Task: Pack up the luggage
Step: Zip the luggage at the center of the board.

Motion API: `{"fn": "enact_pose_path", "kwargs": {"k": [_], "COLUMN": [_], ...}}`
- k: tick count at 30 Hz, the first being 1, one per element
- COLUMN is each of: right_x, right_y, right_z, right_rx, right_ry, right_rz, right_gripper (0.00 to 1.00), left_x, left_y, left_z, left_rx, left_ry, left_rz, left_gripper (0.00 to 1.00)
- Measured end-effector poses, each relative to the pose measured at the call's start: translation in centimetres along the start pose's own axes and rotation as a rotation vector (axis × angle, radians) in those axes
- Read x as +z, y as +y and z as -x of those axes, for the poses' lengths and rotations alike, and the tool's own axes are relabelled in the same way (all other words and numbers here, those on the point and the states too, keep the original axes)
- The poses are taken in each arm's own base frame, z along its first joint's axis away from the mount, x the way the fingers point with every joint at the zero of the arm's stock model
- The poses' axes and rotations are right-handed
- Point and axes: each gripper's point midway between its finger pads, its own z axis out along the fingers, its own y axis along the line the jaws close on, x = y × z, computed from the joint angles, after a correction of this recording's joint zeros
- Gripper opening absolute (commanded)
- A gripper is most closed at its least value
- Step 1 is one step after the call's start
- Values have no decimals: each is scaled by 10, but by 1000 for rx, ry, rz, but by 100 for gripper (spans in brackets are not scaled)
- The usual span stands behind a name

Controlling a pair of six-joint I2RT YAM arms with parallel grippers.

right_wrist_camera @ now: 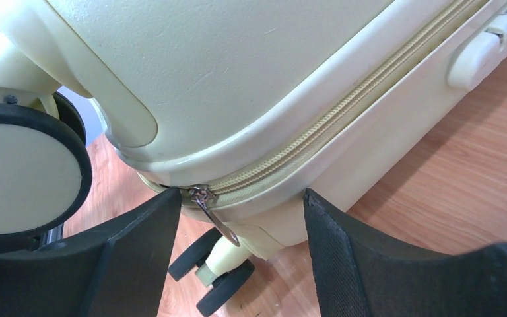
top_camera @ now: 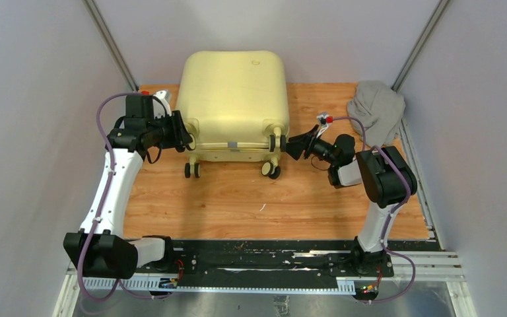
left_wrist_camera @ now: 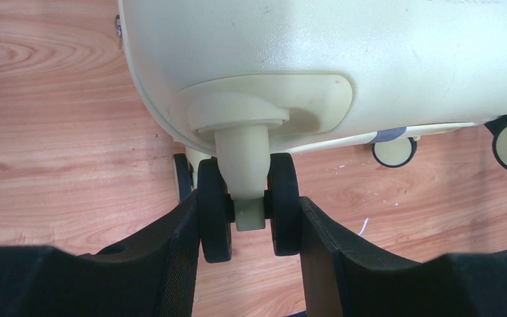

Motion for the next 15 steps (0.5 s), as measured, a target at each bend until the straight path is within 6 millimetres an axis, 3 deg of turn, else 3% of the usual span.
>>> {"fn": "enact_pose_path", "kwargs": {"k": [6,11,15], "right_x": [2,2,3], "right_y": [-2,-2,-1], "right_z": [3,1,0], "right_rx": [20,34,38], "right_ry": [8,6,7], "right_rz": [27,37,39], "right_gripper": [59,44,44], "left_x": [0,0,0], "left_y": [3,4,4], "left_z": [1,1,2], "left_rx": [1,2,2], "left_ry": [-5,-6,-6], "left_rz": [15,15,16], "left_gripper": [0,0,0]}}
